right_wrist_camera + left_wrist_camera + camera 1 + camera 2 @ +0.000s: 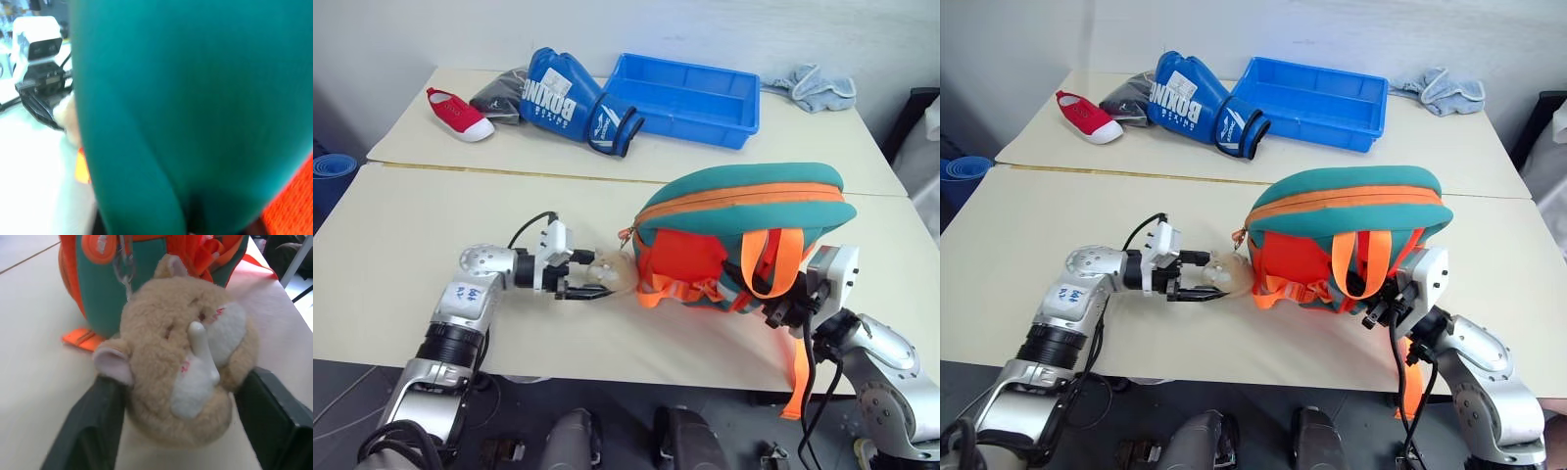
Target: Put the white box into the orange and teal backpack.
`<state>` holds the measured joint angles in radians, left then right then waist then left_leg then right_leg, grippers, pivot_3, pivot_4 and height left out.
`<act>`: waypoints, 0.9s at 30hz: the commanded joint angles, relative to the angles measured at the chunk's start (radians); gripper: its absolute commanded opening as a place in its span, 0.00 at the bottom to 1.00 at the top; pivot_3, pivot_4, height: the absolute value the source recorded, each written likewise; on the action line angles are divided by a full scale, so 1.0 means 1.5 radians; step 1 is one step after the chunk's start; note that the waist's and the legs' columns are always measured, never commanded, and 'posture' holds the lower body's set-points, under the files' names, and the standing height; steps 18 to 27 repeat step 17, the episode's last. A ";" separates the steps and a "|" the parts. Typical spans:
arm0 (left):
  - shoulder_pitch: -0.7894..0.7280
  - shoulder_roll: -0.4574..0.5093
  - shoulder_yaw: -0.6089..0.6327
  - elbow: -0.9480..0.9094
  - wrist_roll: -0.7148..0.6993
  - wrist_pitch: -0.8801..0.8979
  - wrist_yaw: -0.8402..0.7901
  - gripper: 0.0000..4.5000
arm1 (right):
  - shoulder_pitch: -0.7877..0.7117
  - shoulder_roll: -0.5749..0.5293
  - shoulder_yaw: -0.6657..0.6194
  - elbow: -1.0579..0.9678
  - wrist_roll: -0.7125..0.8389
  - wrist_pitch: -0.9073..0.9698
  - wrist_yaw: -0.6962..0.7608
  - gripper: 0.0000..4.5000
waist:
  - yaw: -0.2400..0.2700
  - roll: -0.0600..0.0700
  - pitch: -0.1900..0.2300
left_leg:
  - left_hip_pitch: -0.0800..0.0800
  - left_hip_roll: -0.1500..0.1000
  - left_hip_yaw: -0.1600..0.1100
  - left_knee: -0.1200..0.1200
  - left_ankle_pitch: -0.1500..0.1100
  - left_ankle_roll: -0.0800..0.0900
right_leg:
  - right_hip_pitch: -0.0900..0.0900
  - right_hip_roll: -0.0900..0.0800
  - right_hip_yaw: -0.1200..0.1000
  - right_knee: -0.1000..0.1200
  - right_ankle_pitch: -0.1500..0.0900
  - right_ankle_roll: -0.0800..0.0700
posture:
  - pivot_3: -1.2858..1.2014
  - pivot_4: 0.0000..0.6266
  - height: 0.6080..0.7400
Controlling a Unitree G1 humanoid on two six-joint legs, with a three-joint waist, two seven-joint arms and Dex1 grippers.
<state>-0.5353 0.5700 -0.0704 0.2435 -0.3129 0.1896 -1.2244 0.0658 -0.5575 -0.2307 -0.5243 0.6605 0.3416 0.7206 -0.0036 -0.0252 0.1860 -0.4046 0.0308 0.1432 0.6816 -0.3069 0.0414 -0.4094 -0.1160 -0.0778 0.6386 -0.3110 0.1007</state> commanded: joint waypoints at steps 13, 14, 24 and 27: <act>0.265 0.132 0.198 -0.089 -0.019 -0.149 0.035 1.00 | 0.272 -0.106 -0.291 0.186 -0.122 -0.305 0.248 0.99 | 0.000 0.001 0.000 | 0.012 0.000 0.000 -0.005 -0.007 -0.003 | 0.012 -0.002 0.002 -0.010 0.001 0.000 | 0.52 0.24 1.00; 0.276 0.131 0.199 -0.092 -0.020 -0.156 0.038 1.00 | 0.261 -0.106 -0.287 0.200 -0.128 -0.315 0.247 0.99 | 0.000 0.001 0.000 | 0.013 0.000 0.000 -0.008 -0.007 -0.003 | 0.012 -0.003 0.003 -0.010 0.001 -0.001 | 0.52 0.24 1.00; 0.290 0.130 0.197 -0.101 -0.026 -0.146 0.048 1.00 | 0.237 -0.101 -0.274 0.228 -0.138 -0.328 0.237 0.99 | -0.001 0.002 0.000 | 0.013 0.000 0.000 -0.012 -0.004 -0.007 | 0.010 -0.003 0.003 -0.010 0.000 -0.003 | 0.52 0.24 1.00; 0.290 0.130 0.197 -0.101 -0.026 -0.146 0.048 1.00 | 0.237 -0.101 -0.274 0.228 -0.138 -0.328 0.237 0.99 | -0.001 0.002 0.000 | 0.013 0.000 0.000 -0.012 -0.004 -0.007 | 0.010 -0.003 0.003 -0.010 0.000 -0.003 | 0.52 0.24 1.00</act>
